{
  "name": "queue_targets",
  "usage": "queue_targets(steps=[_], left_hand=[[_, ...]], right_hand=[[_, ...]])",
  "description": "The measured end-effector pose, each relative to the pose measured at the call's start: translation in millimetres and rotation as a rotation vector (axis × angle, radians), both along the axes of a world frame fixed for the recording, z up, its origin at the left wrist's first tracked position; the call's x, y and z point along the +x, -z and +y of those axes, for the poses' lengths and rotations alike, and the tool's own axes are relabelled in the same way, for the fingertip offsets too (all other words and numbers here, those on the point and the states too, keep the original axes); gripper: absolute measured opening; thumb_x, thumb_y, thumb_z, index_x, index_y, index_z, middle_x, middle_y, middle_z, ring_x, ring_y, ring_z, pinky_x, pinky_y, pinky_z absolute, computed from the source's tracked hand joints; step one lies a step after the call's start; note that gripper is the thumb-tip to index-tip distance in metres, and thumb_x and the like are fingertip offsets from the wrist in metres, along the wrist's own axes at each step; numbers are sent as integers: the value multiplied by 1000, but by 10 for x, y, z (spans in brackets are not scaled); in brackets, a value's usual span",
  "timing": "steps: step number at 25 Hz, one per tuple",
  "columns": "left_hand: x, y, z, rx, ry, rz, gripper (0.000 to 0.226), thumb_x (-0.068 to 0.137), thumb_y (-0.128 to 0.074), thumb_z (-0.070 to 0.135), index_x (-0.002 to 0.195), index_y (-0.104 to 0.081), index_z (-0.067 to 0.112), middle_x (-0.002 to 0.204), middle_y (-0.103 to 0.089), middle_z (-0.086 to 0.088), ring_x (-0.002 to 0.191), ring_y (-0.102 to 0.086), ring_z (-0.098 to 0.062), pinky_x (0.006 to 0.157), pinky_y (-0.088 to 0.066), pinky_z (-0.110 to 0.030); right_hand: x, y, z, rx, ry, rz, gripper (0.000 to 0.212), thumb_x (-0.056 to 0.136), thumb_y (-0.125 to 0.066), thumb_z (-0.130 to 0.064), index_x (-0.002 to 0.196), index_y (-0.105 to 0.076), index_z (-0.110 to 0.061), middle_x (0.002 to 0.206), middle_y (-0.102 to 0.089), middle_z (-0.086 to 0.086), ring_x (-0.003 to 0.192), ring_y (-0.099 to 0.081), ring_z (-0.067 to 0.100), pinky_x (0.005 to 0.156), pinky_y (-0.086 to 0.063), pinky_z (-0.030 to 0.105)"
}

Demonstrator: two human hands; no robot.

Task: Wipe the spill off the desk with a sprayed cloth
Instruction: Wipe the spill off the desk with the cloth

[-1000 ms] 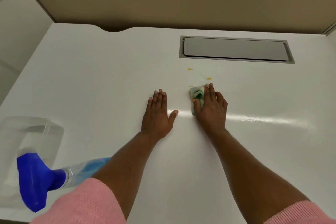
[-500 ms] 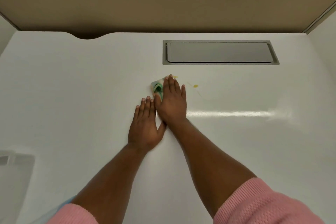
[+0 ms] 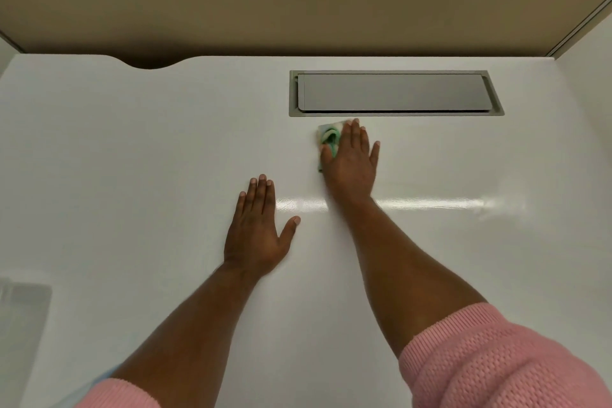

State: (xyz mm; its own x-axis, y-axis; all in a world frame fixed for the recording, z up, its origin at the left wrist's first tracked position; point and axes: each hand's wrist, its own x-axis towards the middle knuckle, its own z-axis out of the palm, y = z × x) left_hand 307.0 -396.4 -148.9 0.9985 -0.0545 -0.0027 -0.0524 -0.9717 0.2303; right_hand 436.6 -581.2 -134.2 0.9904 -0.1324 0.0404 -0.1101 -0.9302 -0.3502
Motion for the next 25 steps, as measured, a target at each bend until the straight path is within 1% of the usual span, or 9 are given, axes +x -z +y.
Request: queue_targets(steps=[4, 8, 12, 14, 16, 19, 22, 24, 25], left_hand=[[-3, -11, -6, -10, -2, 5, 88, 98, -26, 66, 161, -12, 5, 171, -9, -10, 158, -1, -20, 129, -5, -39], [13, -5, 2, -15, 1, 4, 89, 98, -27, 66, 161, -13, 4, 170, -11, -12, 158, -4, -22, 128, -9, -42], [6, 15, -6, -11, 12, 4, 89, 98, -27, 65, 160, -15, 3, 169, -15, -15, 158, -8, -27, 128, -10, -44], [-14, -13, -20, -3, 10, 18, 88, 99, -26, 63, 160, -16, 1, 169, -15, -17, 158, -8, -28, 128, -9, -44], [-97, -74, -47, -16, -31, 51, 83, 102, -26, 59, 160, -16, 1, 169, -15, -17, 158, -8, -28, 128, -6, -44], [-504, -242, -147, -126, -79, 67, 74, 102, -22, 53, 158, -28, 4, 167, -22, -14, 157, -12, -26, 128, -4, -40], [-1122, -421, -295, -284, -43, 62, 62, 104, -27, 48, 150, -47, 12, 161, -39, -8, 154, -25, -21, 127, -7, -34], [-1486, -505, -388, -391, -56, 99, 58, 102, -30, 48, 145, -54, 17, 155, -50, -4, 148, -37, -19, 125, -18, -33], [-1615, -533, -432, -457, -80, 137, 52, 103, -35, 45, 143, -56, 20, 150, -54, -2, 143, -44, -19, 122, -28, -34]], right_hand=[[-216, 19, -437, -13, 82, -25, 69, 102, -38, -45, 162, -22, -14, 170, -22, 5, 156, -18, 22, 127, -5, 48], [-587, 13, -590, 28, 50, -24, 68, 103, -41, -43, 162, -23, -14, 169, -23, 4, 155, -20, 22, 128, -5, 46], [-1297, 49, -293, 36, -127, -53, 69, 99, -44, -45, 159, -33, -11, 165, -34, 7, 151, -33, 23, 126, -12, 46], [-1774, 71, -123, 35, -244, -81, 69, 98, -44, -45, 158, -35, -12, 164, -36, 6, 151, -34, 22, 126, -14, 45], [-2241, 75, -52, 50, -329, -88, 69, 98, -46, -45, 159, -33, -14, 165, -34, 3, 152, -31, 20, 126, -12, 42], [-2779, 66, -112, 92, -395, -44, 69, 99, -47, -45, 160, -31, -16, 166, -32, 0, 152, -31, 17, 126, -14, 38], [-3090, -53, -239, 155, -472, 24, 66, 98, -48, -45, 158, -37, -19, 164, -35, -3, 149, -37, 17, 122, -30, 36], [-3187, -214, -307, 324, -413, 92, 62, 95, -48, -45, 153, -47, -22, 158, -46, -4, 141, -46, 15, 115, -39, 33], [-3193, -320, -334, 460, -324, 137, 58, 93, -49, -44, 147, -53, -23, 152, -53, -4, 134, -51, 13, 110, -42, 27]])
